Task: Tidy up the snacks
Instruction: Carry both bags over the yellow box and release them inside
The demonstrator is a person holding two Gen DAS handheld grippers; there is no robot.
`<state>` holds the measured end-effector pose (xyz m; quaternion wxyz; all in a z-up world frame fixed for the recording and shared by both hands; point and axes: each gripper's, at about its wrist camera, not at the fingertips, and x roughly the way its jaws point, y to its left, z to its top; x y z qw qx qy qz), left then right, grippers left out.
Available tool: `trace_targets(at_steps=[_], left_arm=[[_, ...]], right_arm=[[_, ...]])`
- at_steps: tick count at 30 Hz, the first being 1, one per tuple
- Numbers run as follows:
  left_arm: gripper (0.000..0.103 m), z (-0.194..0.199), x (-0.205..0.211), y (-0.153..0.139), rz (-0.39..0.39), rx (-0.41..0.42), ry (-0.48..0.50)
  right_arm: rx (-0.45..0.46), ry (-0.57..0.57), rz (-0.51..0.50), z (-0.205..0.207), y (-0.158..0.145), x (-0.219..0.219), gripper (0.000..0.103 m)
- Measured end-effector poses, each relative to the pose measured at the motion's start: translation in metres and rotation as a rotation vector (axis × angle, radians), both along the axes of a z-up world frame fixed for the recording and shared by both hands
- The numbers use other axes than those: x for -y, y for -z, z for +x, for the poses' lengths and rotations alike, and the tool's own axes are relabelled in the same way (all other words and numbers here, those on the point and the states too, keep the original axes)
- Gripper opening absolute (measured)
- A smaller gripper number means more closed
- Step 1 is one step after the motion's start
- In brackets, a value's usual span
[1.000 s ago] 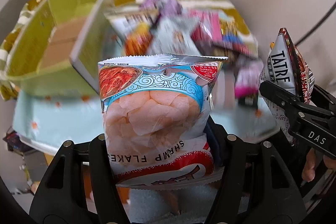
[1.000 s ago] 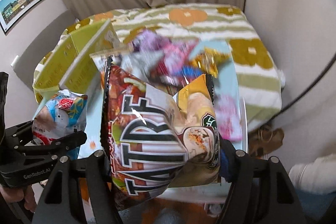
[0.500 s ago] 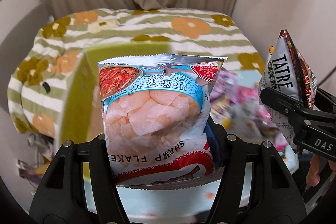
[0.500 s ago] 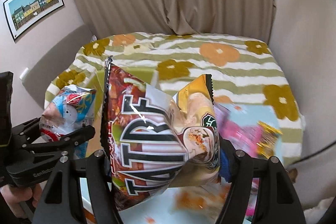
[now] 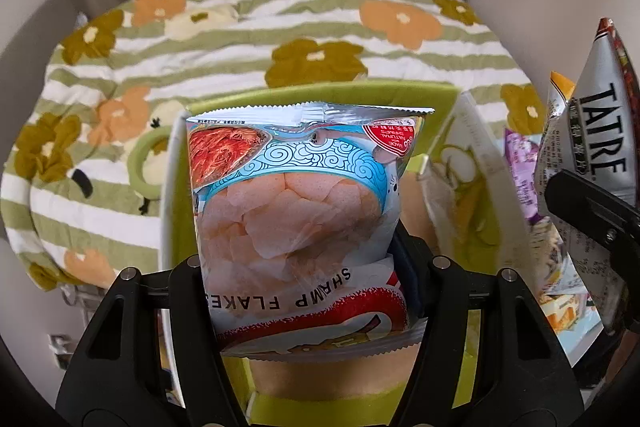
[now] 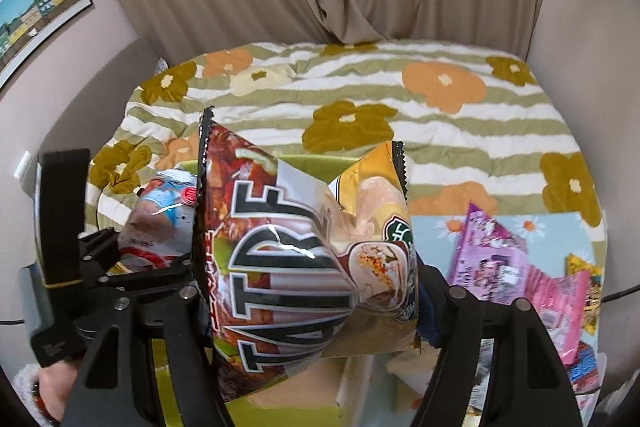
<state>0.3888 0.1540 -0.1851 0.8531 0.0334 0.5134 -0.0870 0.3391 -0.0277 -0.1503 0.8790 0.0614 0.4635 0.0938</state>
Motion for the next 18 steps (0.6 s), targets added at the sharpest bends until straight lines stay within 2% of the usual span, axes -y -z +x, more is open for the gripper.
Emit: trace_targets(at_steps=[4,6,7,8,10,18], left_arm=[[0.059,0.015,-0.005,0.02,0.014,-0.028,0.004],[0.063,0.019,-0.006,0.026,0.024,-0.036,-0.01],[0.071,0.02,-0.006,0.028,0.032,-0.041,-0.02],[0.086,0.022,-0.008,0.029,0.043,-0.041,-0.032],[0.103,0.022,-0.012,0.026,0.045,-0.019,-0.052],[0.102,0.004,-0.034,0.009,0.049,0.008,-0.118]], right_arm=[[-0.028,0.008,0.003,0.011,0.011,-0.004,0.068],[-0.036,0.008,-0.005,0.015,0.015,-0.005,0.068],[-0.042,0.007,-0.001,0.017,0.016,-0.006,0.068],[-0.046,0.007,0.003,0.017,0.018,-0.006,0.068],[-0.049,0.003,-0.003,0.019,0.019,-0.007,0.068],[-0.048,-0.056,-0.052,0.023,0.018,-0.015,0.069]])
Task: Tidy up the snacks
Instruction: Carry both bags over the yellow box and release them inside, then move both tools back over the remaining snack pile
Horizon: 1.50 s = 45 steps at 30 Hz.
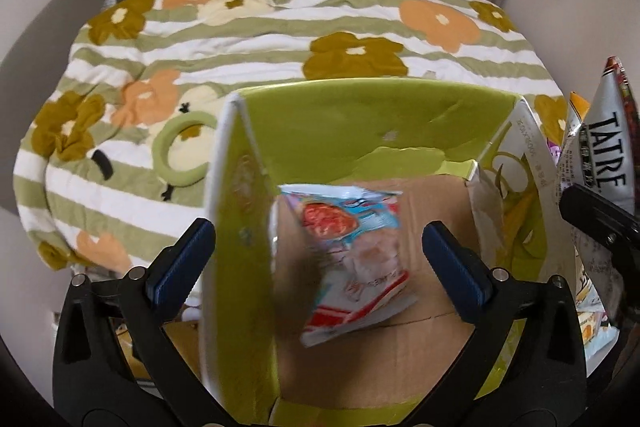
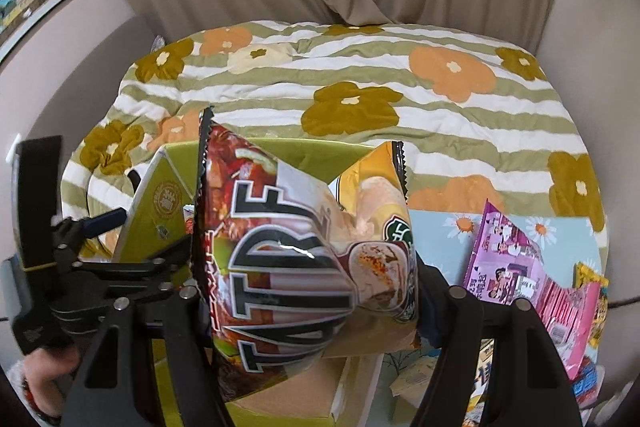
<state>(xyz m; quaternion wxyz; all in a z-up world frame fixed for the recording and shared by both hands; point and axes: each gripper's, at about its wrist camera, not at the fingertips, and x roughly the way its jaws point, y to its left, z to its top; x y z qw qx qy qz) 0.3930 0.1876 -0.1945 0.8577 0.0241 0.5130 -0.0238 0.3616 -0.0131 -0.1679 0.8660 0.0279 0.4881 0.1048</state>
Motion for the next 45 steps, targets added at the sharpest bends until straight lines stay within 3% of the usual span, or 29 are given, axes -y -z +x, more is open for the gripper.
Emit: trace_targets(at_steps=[14,17,18,20,26,32,45], left_arm=[[0.102,-0.049,-0.041,-0.023,-0.038,0.027,-0.098],[0.102,-0.053,-0.045,-0.022,-0.036,0.019,-0.108],[0.102,-0.055,-0.046,-0.021,-0.037,0.016,-0.11],[0.102,-0.058,-0.049,-0.019,-0.043,0.009,-0.116],[0.102,-0.067,-0.052,-0.012,-0.056,-0.007,-0.129],[0.102,-0.075,-0.052,-0.02,-0.061,0.016,-0.125],[0.102,-0.1,-0.032,-0.073,-0.114,0.127,-0.034]], right_arm=[[-0.025,-0.124,-0.003,0.029,0.004,-0.027,0.071],[-0.036,-0.125,-0.001,0.037,0.016,-0.031,0.081],[-0.036,-0.131,0.006,0.038,0.02,-0.032,0.091],[-0.034,-0.139,0.002,0.039,0.026,-0.035,0.1],[-0.011,-0.153,-0.027,0.029,0.028,-0.035,0.1],[0.019,-0.16,-0.046,0.014,0.012,-0.032,0.1],[0.124,-0.08,-0.011,-0.049,-0.049,-0.012,0.1]])
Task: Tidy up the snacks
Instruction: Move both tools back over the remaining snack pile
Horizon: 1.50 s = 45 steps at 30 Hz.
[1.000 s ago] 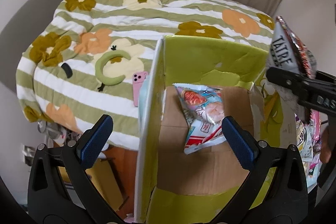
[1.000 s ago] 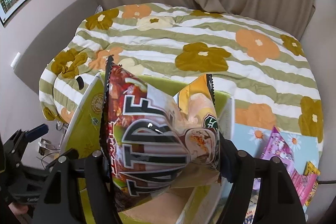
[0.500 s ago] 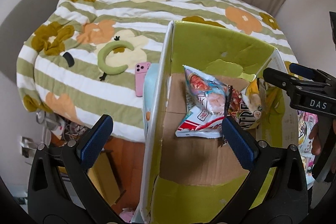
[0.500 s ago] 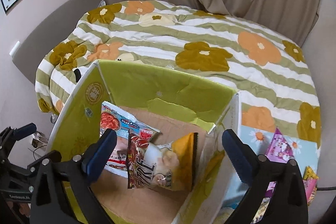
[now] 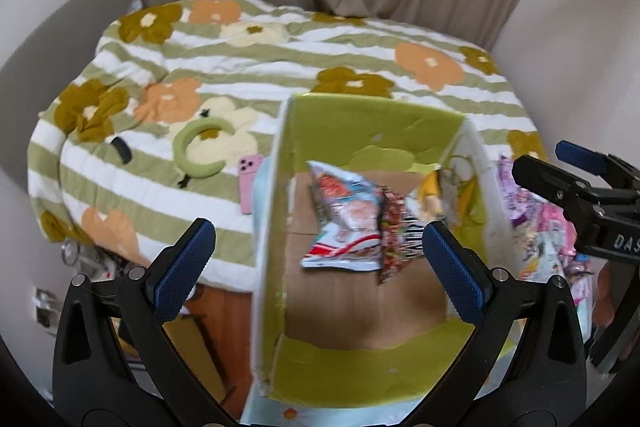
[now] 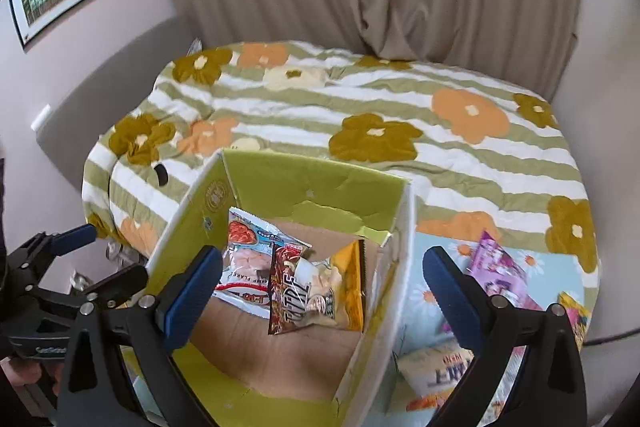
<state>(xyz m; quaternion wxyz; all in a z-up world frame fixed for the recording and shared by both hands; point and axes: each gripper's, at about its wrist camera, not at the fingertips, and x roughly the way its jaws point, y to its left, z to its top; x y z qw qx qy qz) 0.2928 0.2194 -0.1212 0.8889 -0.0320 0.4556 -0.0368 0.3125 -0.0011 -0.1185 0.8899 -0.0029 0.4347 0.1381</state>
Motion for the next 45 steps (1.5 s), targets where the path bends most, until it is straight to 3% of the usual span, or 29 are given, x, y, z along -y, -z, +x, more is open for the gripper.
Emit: trace_targets(at_steps=[6,14,20,27,35,45], left_arm=[[0.102,-0.011,0.034,-0.017,-0.059,0.038,0.098],[0.102,-0.037,0.106,-0.026,-0.072,0.059,0.212],[0.102,-0.068,0.171,-0.022,-0.077,0.065,0.232],[0.102,-0.105,0.251,0.002,-0.07,0.008,0.245],[0.102,-0.115,0.32,0.034,-0.038,-0.008,0.221],[0.101,-0.076,0.363,0.077,0.014,-0.055,0.252]], right_arm=[[0.052,0.099,-0.003,-0.041,-0.021,0.033,0.1],[0.101,0.246,-0.007,-0.096,-0.035,0.108,0.1],[0.101,0.313,-0.004,-0.139,-0.027,0.181,0.1],[0.054,0.328,-0.016,-0.178,-0.002,0.26,0.1],[-0.015,0.269,0.028,-0.177,0.03,0.316,0.1],[-0.118,0.26,0.101,-0.134,0.076,0.334,0.1]])
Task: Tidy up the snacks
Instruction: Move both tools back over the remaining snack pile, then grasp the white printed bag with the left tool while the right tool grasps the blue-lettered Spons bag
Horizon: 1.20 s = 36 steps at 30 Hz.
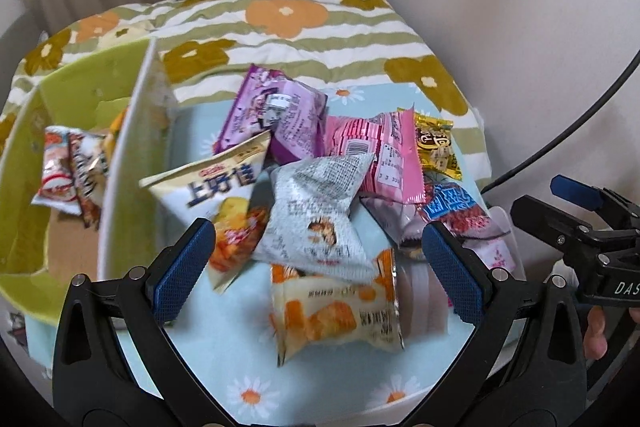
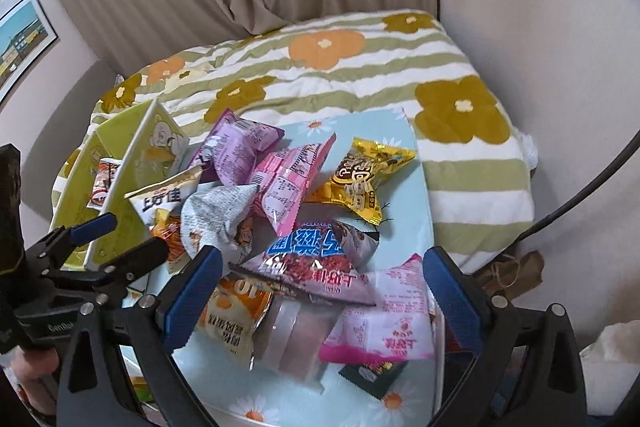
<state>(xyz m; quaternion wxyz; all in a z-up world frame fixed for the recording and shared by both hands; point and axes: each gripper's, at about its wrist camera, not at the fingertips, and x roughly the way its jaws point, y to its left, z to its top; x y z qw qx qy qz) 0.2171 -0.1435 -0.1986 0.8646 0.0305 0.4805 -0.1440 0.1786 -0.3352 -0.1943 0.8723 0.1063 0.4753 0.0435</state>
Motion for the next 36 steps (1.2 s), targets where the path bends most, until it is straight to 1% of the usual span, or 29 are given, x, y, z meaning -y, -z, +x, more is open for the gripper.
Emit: trace_targets(at_steps=[5,11,12,13,16,18,20,22,24,25,27,31,36], left_arm=[[0.095,0.025,0.021,0.027,0.059,-0.022,0.063],[0.093,0.051,0.03,0.057,0.085,-0.084,0.104],[0.092,0.054,0.032,0.062,0.094,-0.095,0.113],[0.089,0.058,0.033,0.066,0.101,-0.103,0.119],[0.088,0.062,0.039,0.076,0.144,-0.105,0.152],[0.086,0.064,0.04,0.085,0.156,-0.14,0.164],[0.074,0.065,0.038,0.093,0.165,-0.168,0.174],[0.072,0.063,0.038,0.098,0.194,-0.165,0.183],[0.072,0.062,0.038,0.1,0.206,-0.167,0.195],[0.069,0.061,0.038,0.1,0.211,-0.164,0.2],[0.068,0.06,0.04,0.101,0.224,-0.161,0.212],[0.06,0.059,0.042,0.099,0.229,-0.159,0.227],[0.057,0.056,0.04,0.098,0.23,-0.161,0.235]], right_arm=[[-0.064,0.018,0.047,0.023,0.024,0.001,0.1],[-0.146,0.036,0.082,0.043,0.051,-0.001,0.1],[-0.158,0.039,0.083,0.045,0.054,-0.001,0.1],[-0.171,0.041,0.084,0.047,0.057,-0.002,0.1],[-0.208,0.044,0.093,0.051,0.067,-0.003,0.1],[-0.23,0.041,0.096,0.052,0.073,-0.004,0.1],[-0.249,0.035,0.089,0.052,0.078,-0.007,0.1],[-0.259,0.035,0.085,0.051,0.08,-0.008,0.1],[-0.263,0.033,0.068,0.052,0.081,-0.009,0.1],[-0.265,0.031,0.065,0.054,0.081,-0.01,0.1],[-0.269,0.027,0.059,0.056,0.083,-0.011,0.1],[-0.278,0.023,0.055,0.06,0.086,-0.015,0.1],[-0.286,0.018,0.038,0.064,0.091,-0.019,0.1]])
